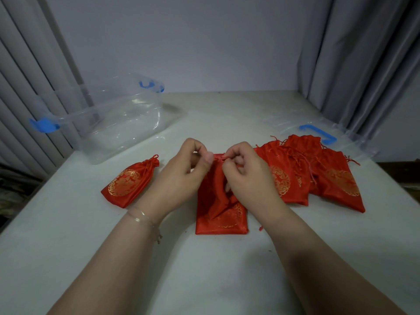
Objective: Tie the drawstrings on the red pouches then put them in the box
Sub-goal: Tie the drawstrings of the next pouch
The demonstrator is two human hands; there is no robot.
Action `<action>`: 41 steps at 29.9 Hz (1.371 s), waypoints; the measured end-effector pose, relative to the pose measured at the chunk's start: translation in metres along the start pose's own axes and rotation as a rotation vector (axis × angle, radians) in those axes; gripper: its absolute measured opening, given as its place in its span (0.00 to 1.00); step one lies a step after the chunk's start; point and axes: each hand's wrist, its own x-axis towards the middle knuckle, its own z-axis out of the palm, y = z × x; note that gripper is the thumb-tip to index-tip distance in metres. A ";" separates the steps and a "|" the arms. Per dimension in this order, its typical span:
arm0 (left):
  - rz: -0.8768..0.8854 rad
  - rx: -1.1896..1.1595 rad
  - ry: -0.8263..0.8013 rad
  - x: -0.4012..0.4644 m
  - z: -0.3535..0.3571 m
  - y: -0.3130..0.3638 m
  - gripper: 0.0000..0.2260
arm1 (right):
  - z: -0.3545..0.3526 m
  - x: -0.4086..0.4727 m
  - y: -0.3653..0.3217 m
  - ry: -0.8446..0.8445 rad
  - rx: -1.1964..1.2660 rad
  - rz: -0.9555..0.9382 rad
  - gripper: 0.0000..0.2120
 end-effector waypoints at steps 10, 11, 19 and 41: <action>-0.207 0.290 0.384 0.013 -0.036 -0.032 0.06 | -0.009 0.007 0.015 -0.005 -0.390 0.024 0.07; -0.276 0.449 0.368 0.012 -0.041 -0.039 0.07 | -0.011 0.008 0.018 -0.041 -0.482 0.041 0.08; -0.144 0.829 0.370 0.013 -0.041 -0.053 0.12 | -0.007 0.004 0.020 -0.254 -0.674 0.132 0.21; -0.153 -0.183 0.007 0.013 0.005 -0.026 0.05 | -0.011 0.012 0.014 -0.149 -0.023 0.222 0.17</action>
